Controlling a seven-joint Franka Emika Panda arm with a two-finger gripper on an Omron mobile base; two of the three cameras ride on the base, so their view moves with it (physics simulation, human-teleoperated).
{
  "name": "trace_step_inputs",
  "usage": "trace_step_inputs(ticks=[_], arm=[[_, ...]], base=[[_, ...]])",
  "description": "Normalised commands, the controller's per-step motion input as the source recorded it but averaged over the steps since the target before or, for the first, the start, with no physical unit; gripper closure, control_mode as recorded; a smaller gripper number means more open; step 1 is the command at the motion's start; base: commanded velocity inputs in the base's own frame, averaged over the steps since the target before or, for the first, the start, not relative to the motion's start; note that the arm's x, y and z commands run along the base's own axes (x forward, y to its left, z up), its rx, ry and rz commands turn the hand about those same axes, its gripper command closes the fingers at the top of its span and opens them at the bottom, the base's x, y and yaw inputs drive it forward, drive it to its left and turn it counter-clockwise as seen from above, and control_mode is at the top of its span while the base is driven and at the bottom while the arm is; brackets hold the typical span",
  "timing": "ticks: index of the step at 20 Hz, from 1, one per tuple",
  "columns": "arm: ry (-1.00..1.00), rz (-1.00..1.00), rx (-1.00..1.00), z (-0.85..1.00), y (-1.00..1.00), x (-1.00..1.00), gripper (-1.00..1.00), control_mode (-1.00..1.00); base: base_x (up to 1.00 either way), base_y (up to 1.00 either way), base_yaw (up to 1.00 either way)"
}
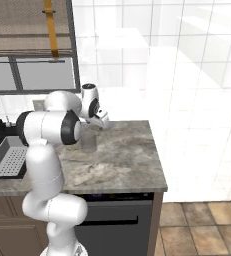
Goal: Move the glass cup from next to the sink to the open cabinet. Then, move the bowl with the tangerine to the fridge to clear the area for faucet cleaning.
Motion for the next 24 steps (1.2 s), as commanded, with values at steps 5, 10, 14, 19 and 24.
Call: trace_step_inputs(ticks=[5,10,14,19,24], arm=[[-0.1,0.06,0.0,0.06,-0.17,-0.86,-1.0,-1.0],[0.0,0.05,0.0,-0.06,0.0,-0.83,-1.0,-1.0],[0.0,0.01,0.0,0.0,0.04,-0.09,-1.0,-1.0],[0.0,-0.01,0.0,0.0,0.0,0.14,-1.0,-1.0],[0.03,-0.06,0.01,0.19,0.0,0.52,-1.0,-1.0]], base=[[0.0,0.0,0.0],[0.0,0.0,0.0],[0.0,0.0,0.0],[0.0,0.0,0.0],[0.0,0.0,0.0]])
